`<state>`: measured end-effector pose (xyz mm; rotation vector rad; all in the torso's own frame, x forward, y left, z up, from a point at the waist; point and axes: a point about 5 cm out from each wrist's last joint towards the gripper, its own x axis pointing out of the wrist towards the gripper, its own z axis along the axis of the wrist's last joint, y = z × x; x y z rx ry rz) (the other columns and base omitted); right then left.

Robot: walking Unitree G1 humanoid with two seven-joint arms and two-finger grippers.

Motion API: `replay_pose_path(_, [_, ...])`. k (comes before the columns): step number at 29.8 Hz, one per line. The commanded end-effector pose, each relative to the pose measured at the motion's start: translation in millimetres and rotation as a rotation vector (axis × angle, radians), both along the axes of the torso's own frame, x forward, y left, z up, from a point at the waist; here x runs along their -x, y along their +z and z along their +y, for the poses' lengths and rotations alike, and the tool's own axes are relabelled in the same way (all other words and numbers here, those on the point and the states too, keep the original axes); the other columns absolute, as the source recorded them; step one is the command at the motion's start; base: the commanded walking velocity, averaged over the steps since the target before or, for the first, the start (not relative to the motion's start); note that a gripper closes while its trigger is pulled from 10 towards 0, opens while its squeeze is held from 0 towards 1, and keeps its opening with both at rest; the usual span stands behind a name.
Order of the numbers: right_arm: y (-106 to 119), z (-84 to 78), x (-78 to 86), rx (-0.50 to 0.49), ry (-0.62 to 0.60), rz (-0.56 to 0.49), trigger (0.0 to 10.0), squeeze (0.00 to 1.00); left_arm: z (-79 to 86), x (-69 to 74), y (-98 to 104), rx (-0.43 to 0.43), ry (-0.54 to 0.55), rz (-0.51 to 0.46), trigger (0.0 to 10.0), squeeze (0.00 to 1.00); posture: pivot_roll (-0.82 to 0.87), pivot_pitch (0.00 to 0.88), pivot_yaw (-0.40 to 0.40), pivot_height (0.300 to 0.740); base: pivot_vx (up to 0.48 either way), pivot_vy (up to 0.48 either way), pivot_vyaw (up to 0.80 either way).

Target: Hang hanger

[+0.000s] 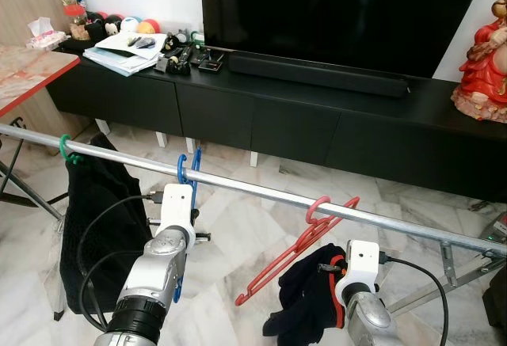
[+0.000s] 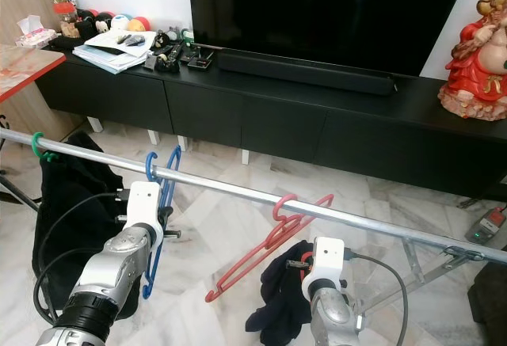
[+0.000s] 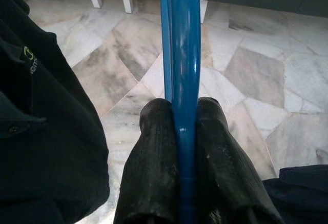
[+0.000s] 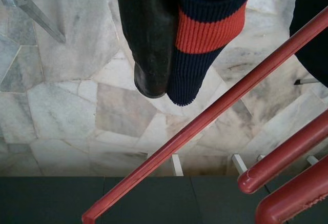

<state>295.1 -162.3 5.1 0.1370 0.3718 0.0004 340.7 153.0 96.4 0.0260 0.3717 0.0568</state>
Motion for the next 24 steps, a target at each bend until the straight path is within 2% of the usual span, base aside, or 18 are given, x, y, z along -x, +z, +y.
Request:
replay_pose_path(1, [3, 1.6, -2.7, -0.003, 0.004, -0.011, 10.0, 0.00, 0.9, 0.8, 1, -0.014, -0.019, -0.013, 0.0, 0.00, 0.05, 0.057, -0.033, 0.740, 0.000, 0.000, 0.00])
replay_pose_path(2, [3, 1.6, -2.7, -0.003, 0.004, -0.011, 10.0, 0.00, 0.9, 0.8, 1, -0.014, -0.019, -0.013, 0.0, 0.00, 0.05, 0.057, -0.033, 0.740, 0.000, 0.000, 0.00])
replay_pose_path(5, [2, 0.8, -2.0, -0.001, 0.002, -0.010, 10.0, 0.00, 6.1, 7.0, -2, -0.094, -0.070, -0.045, 0.0, 0.00, 0.05, 0.058, -0.032, 0.740, 0.000, 0.000, 0.00])
replay_pose_path(8, [1, -1.3, -0.8, 0.001, -0.001, -0.009, 10.0, 0.00, 16.3, 18.2, -3, -0.137, -0.079, -0.083, 0.0, 0.00, 0.05, 0.063, -0.031, 0.740, 0.000, 0.000, 0.00])
replay_pose_path(11, [1, -2.4, -0.4, 0.002, -0.003, -0.008, 10.0, 0.00, 19.5, 25.2, -2, -0.123, -0.084, -0.119, 0.0, 0.00, 0.05, 0.064, -0.034, 0.740, 0.000, 0.000, 0.00])
replay_pose_path(13, [1, -2.6, -0.3, 0.003, -0.002, -0.006, 10.0, 0.00, 17.2, 31.9, 0, -0.171, -0.139, -0.157, 0.0, 0.00, 0.05, 0.065, -0.035, 0.740, 0.000, 0.000, 0.00])
replay_pose_path(16, [1, -2.7, -0.3, 0.004, -0.001, -0.006, 10.0, 0.00, 16.2, 36.1, -2, -0.177, -0.147, -0.158, 0.0, 0.00, 0.05, 0.064, -0.037, 0.740, 0.000, 0.000, 0.00])
replay_pose_path(19, [1, -2.7, -0.7, 0.004, -0.001, -0.007, 10.0, 0.00, 16.8, 46.2, -11, -0.176, -0.160, -0.142, 0.0, 0.00, 0.05, 0.064, -0.039, 0.740, 0.000, 0.000, 0.00])
replay_pose_path(20, [1, -3.1, -1.0, 0.006, 0.000, -0.007, 10.0, 0.00, 15.6, 54.1, -19, -0.204, -0.202, -0.131, 1.5, 0.00, 0.05, 0.063, -0.042, 0.740, 0.000, 0.000, 0.00])
replay_pose_path(21, [1, -3.1, -1.0, 0.006, 0.000, -0.007, 10.0, 0.00, 15.6, 54.1, -19, -0.204, -0.202, -0.131, 1.5, 0.00, 0.05, 0.063, -0.042, 0.740, 0.000, 0.000, 0.00])
replay_pose_path(22, [2, -3.4, -1.3, 0.007, 0.001, -0.007, 10.0, 0.00, 16.5, 60.8, -26, -0.237, -0.217, -0.123, 0.8, 0.00, 0.05, 0.063, -0.042, 0.740, 0.000, 0.000, 0.00])
replay_pose_path(23, [2, -3.6, -1.4, 0.008, 0.001, -0.007, 10.0, 0.00, 18.1, 63.1, -26, -0.230, -0.201, -0.138, 0.0, 0.00, 0.05, 0.061, -0.041, 0.740, 0.000, 0.000, 0.00])
replay_pose_path(24, [2, -4.0, -1.6, 0.009, 0.000, -0.007, 10.0, 0.00, 20.2, 64.5, -26, -0.214, -0.173, -0.151, 0.0, 0.00, 0.05, 0.061, -0.041, 0.740, 0.000, 0.000, 0.00])
